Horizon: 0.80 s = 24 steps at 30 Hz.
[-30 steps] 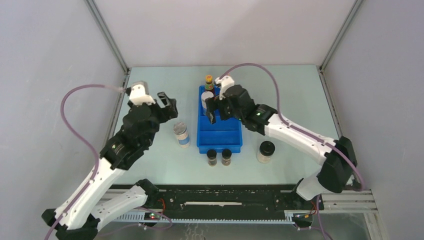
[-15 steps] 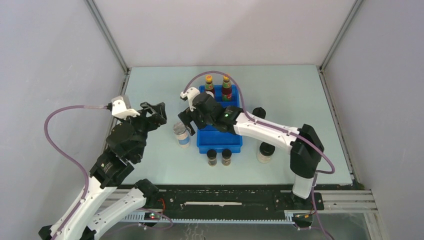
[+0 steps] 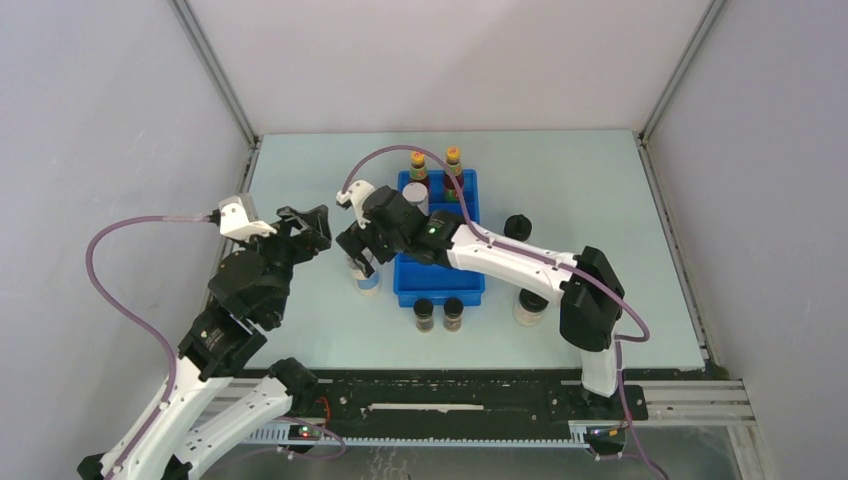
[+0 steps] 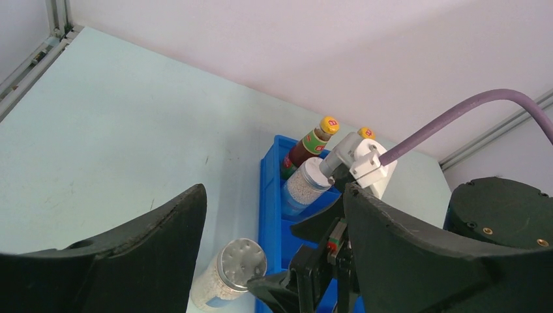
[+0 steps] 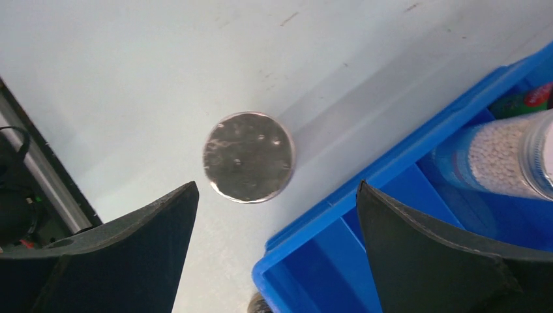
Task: Organize the condiment bottles
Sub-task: Pick up the bottle from the center of the board.
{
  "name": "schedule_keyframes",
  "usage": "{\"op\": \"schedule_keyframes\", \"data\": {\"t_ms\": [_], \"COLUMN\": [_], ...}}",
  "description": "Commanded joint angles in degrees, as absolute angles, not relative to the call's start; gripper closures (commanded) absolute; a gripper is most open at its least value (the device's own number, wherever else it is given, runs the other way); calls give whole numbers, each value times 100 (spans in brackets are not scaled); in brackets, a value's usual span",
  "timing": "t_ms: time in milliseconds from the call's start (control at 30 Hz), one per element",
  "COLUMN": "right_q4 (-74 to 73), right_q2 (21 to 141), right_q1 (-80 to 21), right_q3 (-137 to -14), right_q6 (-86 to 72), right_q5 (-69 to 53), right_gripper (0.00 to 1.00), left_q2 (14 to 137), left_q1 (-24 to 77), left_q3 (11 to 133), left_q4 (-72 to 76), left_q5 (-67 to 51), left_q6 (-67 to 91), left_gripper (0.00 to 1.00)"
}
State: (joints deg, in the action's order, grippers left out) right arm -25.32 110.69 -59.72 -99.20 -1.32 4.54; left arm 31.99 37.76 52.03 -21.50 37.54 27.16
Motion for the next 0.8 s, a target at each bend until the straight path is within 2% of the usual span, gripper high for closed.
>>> {"op": "schedule_keyframes", "data": {"t_ms": [0,767], "right_q4": [-2599,-2695], "right_q2": [11110,11733], "right_q1": [-6153,-6177], "right_q3": [-10244,-10774], "right_q6": [-9,158], "right_q5": [266,-182], "right_gripper": [0,0], "left_q2": [3183,2963], "left_q1": [3805,3801], "left_q3": [5128,5080], "left_q4": [-1921,-1566], "left_q5": [3858,3891], "left_q6": [2769,2526], "left_gripper": [19,20]}}
